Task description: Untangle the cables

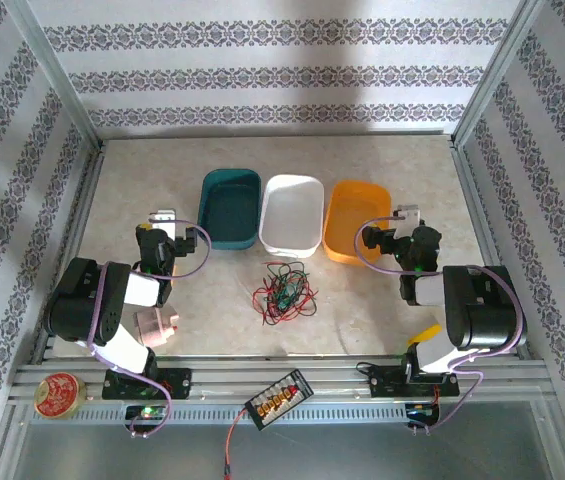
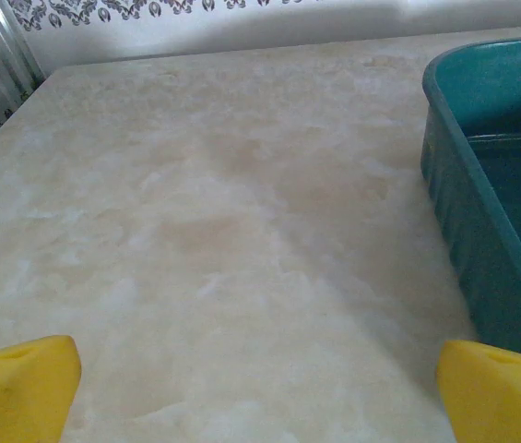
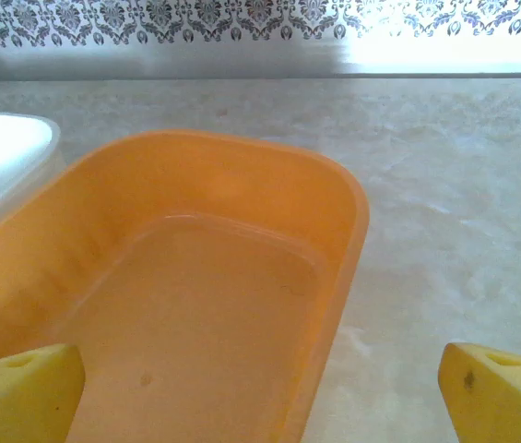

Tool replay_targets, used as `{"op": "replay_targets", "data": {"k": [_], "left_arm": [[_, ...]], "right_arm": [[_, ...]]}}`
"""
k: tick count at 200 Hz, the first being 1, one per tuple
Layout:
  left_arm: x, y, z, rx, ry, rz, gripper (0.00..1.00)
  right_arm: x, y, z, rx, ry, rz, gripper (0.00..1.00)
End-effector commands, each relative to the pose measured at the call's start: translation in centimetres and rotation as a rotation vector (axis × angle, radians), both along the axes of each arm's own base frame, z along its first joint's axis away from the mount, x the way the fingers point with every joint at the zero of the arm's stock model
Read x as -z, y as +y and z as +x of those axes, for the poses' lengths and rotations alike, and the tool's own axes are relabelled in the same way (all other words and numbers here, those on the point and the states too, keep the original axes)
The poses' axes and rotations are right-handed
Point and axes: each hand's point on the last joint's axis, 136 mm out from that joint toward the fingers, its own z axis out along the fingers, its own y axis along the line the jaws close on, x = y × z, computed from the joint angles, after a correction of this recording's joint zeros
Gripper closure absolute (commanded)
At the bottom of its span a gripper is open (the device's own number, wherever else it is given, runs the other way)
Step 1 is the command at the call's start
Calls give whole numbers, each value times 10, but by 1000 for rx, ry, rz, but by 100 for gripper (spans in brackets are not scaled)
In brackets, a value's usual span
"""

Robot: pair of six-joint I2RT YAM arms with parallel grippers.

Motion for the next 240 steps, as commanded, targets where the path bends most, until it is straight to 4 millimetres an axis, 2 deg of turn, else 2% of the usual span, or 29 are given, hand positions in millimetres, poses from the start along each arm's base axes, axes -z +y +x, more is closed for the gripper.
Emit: {"op": "replay_targets", "data": {"k": [1, 200, 219, 240], "left_arm": [[-10, 1, 5, 8, -42, 1, 1], [-10, 1, 4, 7, -41, 0, 1], [-11, 16, 3, -84, -46, -4, 1], [-11, 17, 3, -86, -46, -5, 1]], "right_arm": [[-6, 1, 5, -11, -17, 13, 2], [-6, 1, 5, -11, -19, 13, 2], [-6, 1, 5, -11, -20, 13, 2], [-7, -2, 5, -6, -22, 24, 2]]}}
